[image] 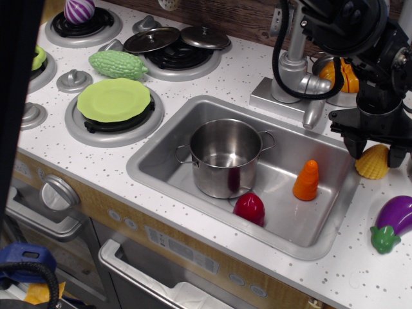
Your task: Put corn in pot which is in sink
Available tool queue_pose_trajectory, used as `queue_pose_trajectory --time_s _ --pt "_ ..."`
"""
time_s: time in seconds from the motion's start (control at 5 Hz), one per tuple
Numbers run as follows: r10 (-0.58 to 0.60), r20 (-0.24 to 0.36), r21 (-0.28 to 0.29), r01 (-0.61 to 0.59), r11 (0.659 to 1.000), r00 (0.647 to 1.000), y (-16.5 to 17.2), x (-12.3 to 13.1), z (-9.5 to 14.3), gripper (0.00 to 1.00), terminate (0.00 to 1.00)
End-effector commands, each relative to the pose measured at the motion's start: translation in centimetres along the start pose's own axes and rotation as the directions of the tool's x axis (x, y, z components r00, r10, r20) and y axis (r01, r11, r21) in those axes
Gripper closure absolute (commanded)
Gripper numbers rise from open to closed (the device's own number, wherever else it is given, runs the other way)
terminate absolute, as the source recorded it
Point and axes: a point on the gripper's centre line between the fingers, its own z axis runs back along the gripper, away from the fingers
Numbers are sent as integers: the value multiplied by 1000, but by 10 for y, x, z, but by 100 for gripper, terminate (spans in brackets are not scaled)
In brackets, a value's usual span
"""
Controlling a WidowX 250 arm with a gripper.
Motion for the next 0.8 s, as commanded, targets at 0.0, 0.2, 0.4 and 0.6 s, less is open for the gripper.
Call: queue_pose_trajectory --time_s 0.0,0.2,0.4,0.6 --pt "7 41 -7 -7 1000 999 1 10 10 0 0" --pt "3 -1 -12 -3 1000 1000 6 18 27 100 0" --pt "-8 -38 30 9 1000 999 4 25 46 100 0" --pt "-9 -58 70 13 997 998 0 28 58 100 0"
